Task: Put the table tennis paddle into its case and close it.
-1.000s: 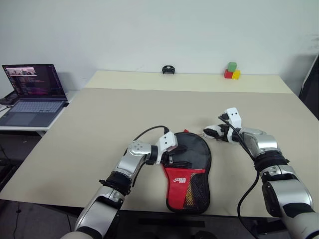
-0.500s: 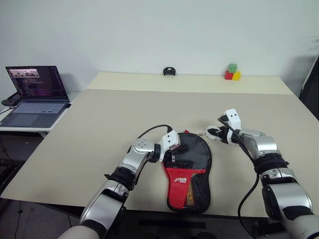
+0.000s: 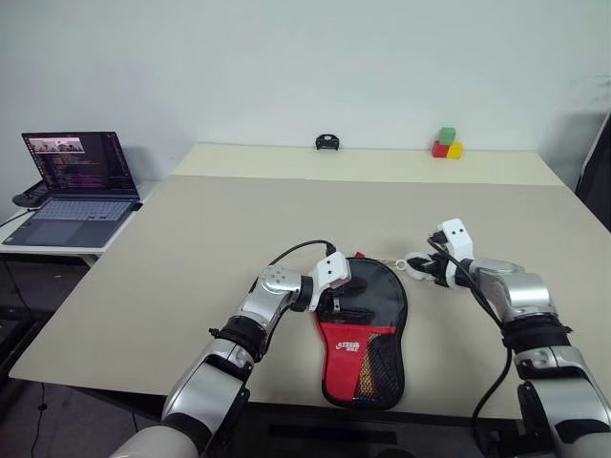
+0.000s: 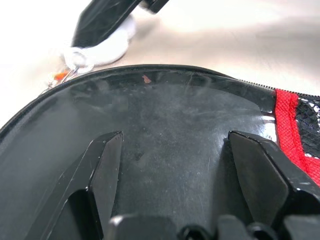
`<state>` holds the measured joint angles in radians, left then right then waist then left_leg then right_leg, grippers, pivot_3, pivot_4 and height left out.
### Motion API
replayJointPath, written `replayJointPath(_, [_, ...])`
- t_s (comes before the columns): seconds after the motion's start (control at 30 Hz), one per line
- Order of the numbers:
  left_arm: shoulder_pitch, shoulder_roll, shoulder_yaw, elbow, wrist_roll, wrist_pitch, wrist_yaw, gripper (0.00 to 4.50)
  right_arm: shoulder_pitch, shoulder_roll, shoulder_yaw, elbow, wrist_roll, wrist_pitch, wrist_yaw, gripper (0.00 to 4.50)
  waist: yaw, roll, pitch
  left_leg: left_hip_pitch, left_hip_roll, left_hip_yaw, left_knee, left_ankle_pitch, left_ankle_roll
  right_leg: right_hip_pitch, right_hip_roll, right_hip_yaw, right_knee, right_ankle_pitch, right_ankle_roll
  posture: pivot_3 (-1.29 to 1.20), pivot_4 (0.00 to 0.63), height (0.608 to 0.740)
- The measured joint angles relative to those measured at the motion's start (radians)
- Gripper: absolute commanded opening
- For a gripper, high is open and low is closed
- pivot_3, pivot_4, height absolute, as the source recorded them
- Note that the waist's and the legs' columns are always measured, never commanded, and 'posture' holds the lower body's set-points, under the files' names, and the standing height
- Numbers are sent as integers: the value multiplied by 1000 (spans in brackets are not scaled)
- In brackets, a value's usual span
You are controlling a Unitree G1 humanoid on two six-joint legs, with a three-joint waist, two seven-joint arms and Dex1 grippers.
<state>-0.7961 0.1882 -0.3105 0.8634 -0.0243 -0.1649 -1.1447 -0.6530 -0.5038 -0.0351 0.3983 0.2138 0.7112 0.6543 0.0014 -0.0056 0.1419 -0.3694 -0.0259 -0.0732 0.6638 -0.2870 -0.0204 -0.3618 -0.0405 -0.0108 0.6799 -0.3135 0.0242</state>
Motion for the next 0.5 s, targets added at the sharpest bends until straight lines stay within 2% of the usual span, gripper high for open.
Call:
replayJointPath(0.1, [0,-4,-4,15,7,-19,5,3663,61,-41,-22,-112,24,62,2,459,0,1,0,8,0,-1,-2,-1,1,9,0,-1,-3,-1,1,0,150,740])
replayJointPath(0.3, [-5,-15,-5,43,11,-45,8,3663,297,-201,-64,-474,121,259,53,458,5,-1,-4,8,0,-2,-2,-1,2,11,0,-2,-6,-1,1,0,150,740])
replayJointPath(0.5, [-18,-23,-5,78,14,-45,4,3663,443,-275,-117,-727,242,416,85,456,6,-5,-6,9,0,-3,-2,-2,2,12,0,-3,-6,-4,6,0,150,740])
